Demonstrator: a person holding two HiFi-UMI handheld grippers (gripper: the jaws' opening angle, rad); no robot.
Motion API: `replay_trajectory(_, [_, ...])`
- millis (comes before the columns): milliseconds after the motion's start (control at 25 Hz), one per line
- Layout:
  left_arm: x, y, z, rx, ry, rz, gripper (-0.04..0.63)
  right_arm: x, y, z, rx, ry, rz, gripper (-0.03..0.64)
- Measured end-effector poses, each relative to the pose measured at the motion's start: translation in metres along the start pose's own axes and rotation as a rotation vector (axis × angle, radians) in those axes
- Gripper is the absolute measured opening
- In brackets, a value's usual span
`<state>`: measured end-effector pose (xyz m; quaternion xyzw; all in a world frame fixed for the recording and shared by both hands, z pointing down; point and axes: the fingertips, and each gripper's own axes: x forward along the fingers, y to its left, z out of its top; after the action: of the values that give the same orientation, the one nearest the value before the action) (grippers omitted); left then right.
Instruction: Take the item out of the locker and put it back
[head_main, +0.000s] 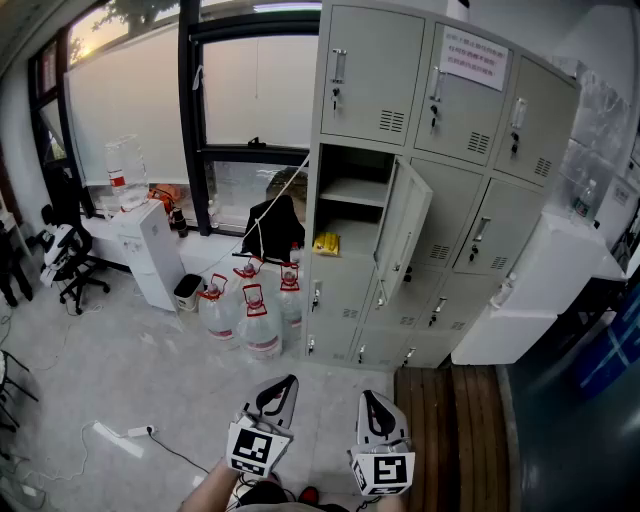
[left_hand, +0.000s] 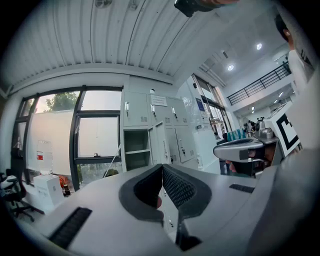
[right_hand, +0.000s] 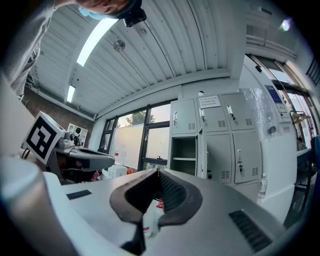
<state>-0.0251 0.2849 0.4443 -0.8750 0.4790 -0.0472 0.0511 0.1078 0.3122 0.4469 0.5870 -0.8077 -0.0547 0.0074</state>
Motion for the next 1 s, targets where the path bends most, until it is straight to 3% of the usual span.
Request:
replay_trajectory(600, [0.018, 0.01, -0.007, -0.009, 0.023, 0.029, 0.021, 0.017, -0.015, -0.009, 0.035, -0.005, 0.008, 0.018])
replay_trajectory(1000, [0.086, 0.046, -0.016, -0.016, 0.016, 0.037, 0.021, 0.082, -0.041, -0.028, 0.035, 0.015, 0.014, 0.018])
